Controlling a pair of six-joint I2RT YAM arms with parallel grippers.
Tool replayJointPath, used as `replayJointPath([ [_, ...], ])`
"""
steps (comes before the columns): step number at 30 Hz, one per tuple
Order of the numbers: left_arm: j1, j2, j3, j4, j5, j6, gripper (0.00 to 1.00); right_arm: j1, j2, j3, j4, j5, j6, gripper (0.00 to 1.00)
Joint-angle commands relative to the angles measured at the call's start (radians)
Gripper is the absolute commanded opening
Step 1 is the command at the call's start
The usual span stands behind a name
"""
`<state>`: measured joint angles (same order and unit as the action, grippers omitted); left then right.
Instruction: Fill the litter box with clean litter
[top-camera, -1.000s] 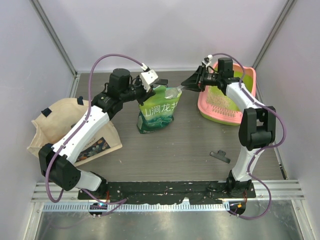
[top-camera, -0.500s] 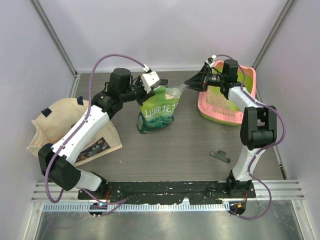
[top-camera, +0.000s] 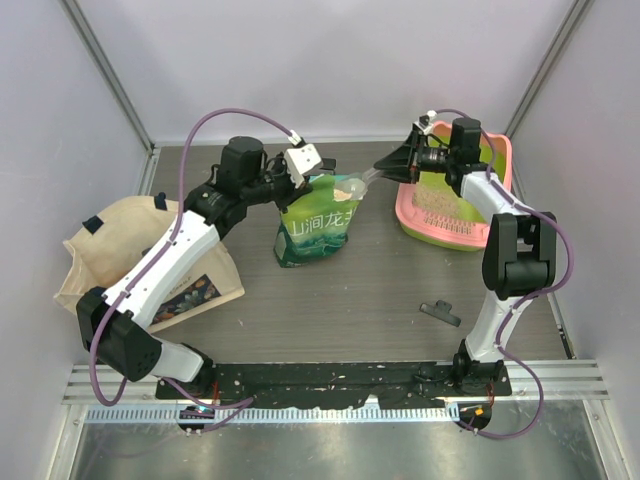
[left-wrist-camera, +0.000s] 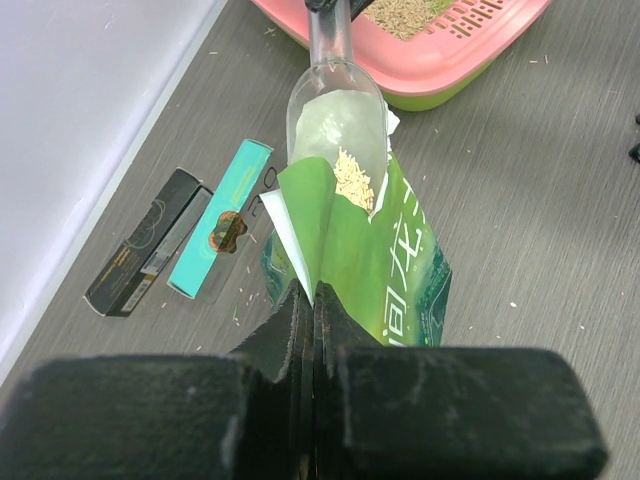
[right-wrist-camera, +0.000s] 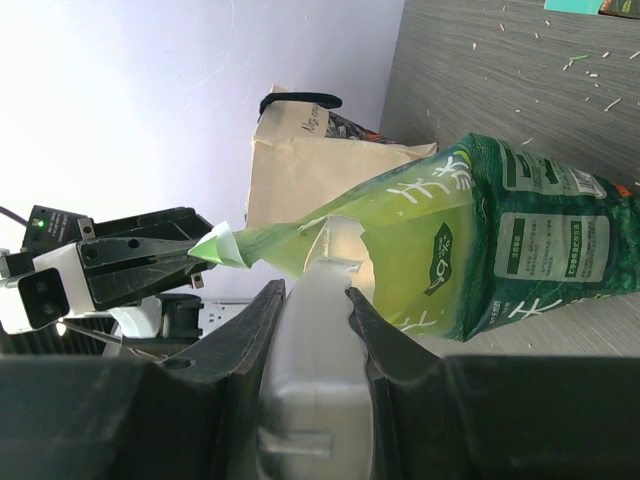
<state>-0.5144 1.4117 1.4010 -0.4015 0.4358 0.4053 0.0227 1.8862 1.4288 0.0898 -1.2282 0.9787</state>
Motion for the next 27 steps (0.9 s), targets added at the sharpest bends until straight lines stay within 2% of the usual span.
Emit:
replayJointPath([
  [1, 0.01, -0.033, 0.066, 0.086, 0.006, 0.018, 0.0, -0.067, -0.018, 0.015, 0.031, 0.004, 0.003, 0.01],
  [4, 0.008, -0.034, 0.066, 0.081, 0.004, 0.018, 0.0, -0.069, -0.024, 0.019, 0.093, -0.005, 0.057, 0.01],
  [21, 0.008, -0.028, 0.059, 0.085, 0.006, 0.018, 0.0, -0.101, -0.035, -0.011, 0.094, -0.005, 0.048, 0.01],
  [27, 0.01, -0.026, 0.056, 0.079, 0.003, 0.021, 0.0, -0.101, -0.03, -0.024, 0.177, -0.024, 0.12, 0.01],
])
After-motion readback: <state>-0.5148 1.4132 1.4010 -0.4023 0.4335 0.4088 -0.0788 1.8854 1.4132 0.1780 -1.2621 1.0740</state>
